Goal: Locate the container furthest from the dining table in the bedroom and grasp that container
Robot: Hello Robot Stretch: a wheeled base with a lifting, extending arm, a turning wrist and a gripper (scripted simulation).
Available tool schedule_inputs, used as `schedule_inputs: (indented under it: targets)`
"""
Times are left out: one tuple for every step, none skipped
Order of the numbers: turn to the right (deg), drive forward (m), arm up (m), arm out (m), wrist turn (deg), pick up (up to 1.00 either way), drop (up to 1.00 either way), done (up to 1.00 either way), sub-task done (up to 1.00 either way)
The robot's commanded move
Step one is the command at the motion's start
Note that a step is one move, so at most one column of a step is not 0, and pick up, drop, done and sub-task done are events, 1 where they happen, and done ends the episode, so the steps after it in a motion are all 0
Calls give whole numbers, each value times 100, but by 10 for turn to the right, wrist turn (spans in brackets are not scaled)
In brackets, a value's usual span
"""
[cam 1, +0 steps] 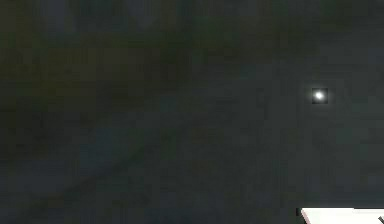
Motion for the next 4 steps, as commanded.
schedule_inputs:
  targets:
    - [-120, 0, 0, 0, 0, 0, 0, 0, 0]
    - [450, 0, 0, 0, 0, 0, 0, 0, 0]
    - [450, 0, 0, 0, 0, 0, 0, 0, 0]
    - [330, 0, 0, 0, 0, 0, 0, 0, 0]
